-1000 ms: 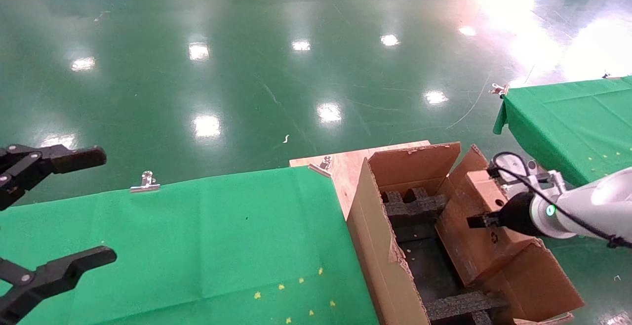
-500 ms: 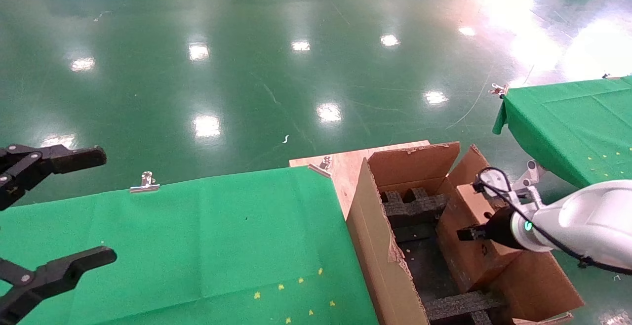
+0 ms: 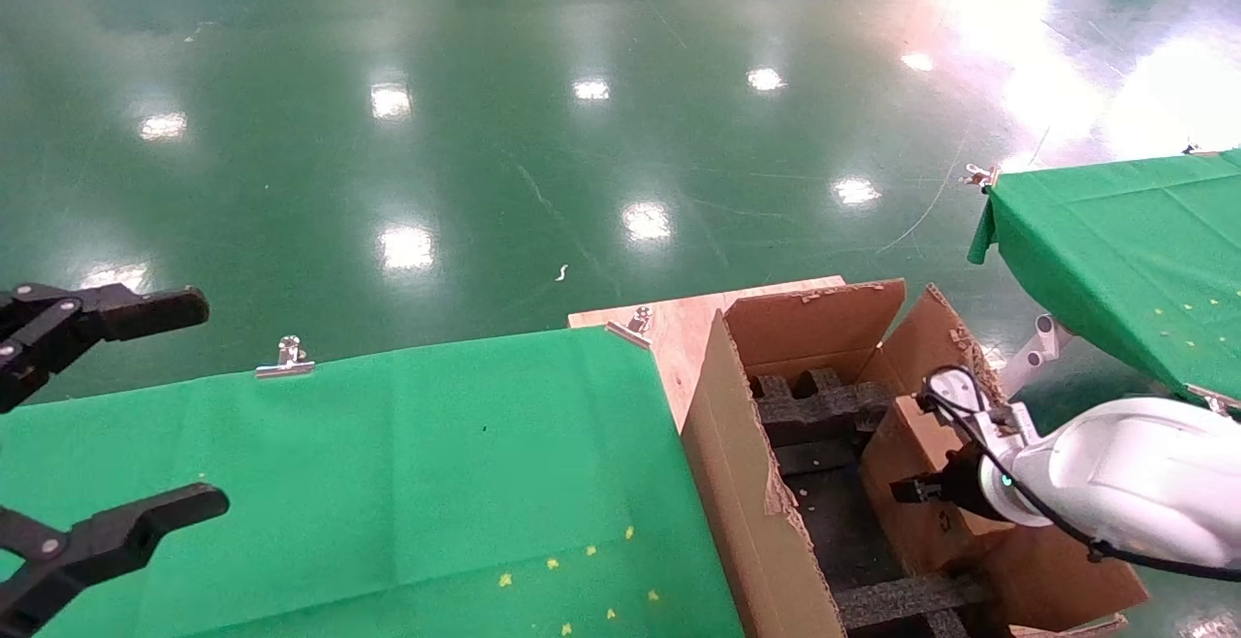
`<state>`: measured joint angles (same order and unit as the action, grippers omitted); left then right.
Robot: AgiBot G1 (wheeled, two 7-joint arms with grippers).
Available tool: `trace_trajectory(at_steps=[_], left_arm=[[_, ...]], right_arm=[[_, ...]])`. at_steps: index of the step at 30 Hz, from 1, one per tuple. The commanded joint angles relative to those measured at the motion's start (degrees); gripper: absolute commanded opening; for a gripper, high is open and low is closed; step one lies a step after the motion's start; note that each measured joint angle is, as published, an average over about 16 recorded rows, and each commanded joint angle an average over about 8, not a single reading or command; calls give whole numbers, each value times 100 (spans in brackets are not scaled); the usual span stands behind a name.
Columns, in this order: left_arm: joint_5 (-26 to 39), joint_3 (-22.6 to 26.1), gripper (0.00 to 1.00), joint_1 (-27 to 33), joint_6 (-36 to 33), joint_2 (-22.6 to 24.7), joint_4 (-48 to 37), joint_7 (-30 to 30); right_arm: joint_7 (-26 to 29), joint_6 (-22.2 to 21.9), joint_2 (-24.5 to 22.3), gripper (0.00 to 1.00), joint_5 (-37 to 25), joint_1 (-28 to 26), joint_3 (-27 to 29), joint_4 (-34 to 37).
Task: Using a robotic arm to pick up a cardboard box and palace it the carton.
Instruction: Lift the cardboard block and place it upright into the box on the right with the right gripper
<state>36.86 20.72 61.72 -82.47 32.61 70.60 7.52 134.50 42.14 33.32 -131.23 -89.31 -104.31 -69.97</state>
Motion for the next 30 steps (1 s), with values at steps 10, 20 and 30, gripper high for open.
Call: trace_trajectory(at_steps=[10,20,30], left_arm=[[0,0,100,0,0,0,0,0],[-2,-1,100,-1,1,0,-1,0],[-2,-1,100,-1,1,0,-2,0]], right_arm=[[-283,-485,446,0,348,379,-79,939],[-669,-768,595,65,686,503,-113,1370],[-657,-758,588,100,681,497,-117,1344]])
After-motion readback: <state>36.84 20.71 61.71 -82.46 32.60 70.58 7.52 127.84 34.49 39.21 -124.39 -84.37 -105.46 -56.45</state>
